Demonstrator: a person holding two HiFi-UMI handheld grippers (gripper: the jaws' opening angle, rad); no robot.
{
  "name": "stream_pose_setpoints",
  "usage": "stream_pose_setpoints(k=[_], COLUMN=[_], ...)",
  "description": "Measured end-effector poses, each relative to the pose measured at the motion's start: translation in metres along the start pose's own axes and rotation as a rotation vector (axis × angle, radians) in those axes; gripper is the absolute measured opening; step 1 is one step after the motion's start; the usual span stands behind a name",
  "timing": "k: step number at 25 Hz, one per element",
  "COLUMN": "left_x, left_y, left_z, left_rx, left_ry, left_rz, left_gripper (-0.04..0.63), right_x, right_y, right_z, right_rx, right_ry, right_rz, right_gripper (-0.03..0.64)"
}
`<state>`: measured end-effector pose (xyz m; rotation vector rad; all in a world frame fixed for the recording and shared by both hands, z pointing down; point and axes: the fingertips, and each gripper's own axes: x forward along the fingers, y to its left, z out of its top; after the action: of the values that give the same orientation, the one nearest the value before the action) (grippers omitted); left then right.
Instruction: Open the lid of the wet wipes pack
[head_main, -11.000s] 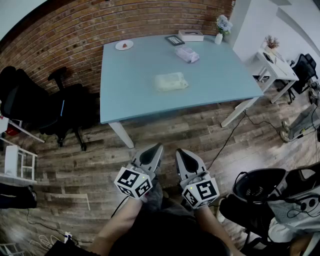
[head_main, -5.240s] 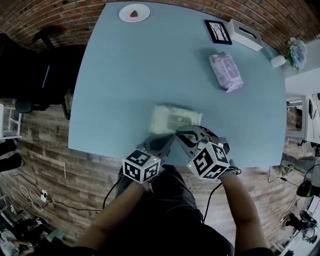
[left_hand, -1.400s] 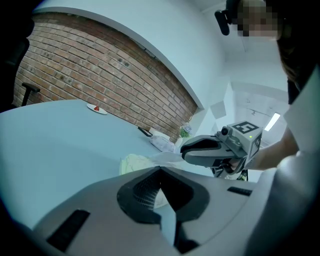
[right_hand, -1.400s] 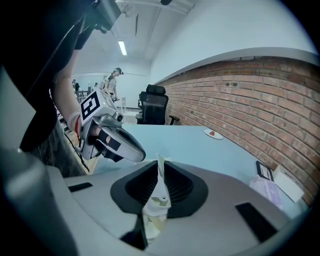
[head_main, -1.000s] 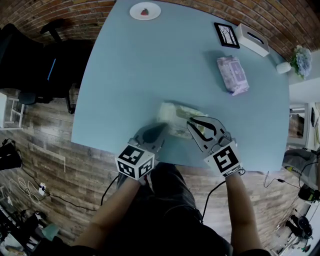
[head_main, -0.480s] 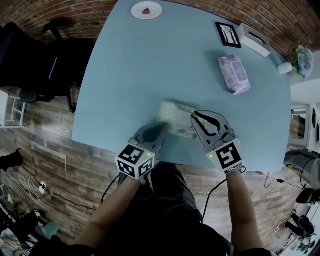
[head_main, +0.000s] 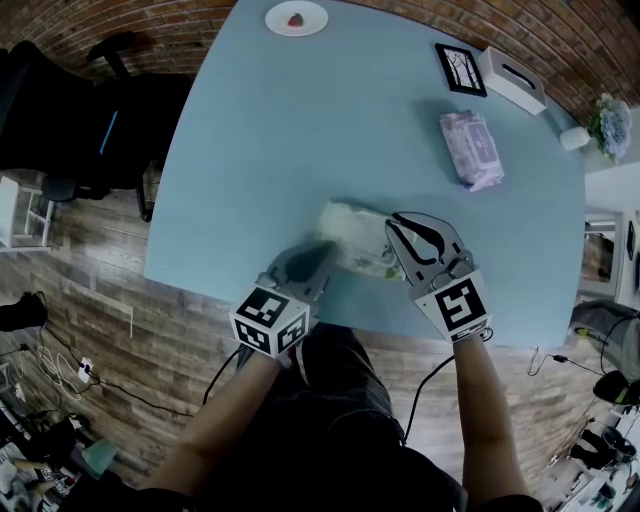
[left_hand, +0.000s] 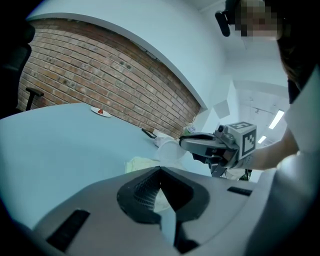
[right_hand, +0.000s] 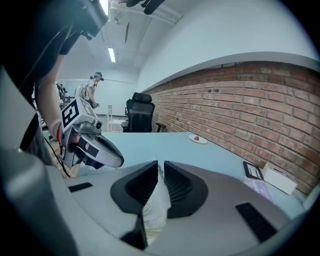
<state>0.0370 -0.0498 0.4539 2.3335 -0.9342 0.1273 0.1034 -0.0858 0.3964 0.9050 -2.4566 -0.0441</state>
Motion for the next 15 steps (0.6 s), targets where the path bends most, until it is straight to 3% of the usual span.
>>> stream_pose_setpoints(k=[15], left_x=[0.002], left_y=[0.008], left_z=[0.006], left_rx=[-0.009], left_ry=[-0.02], left_rz=[0.045], left_gripper=[0.012], right_x=[0.009], right_y=[-0.017], right_z=[-0.004], right_rx=[0.002], right_ry=[-0.006], right_rz=[0.01], right_gripper=[0.055])
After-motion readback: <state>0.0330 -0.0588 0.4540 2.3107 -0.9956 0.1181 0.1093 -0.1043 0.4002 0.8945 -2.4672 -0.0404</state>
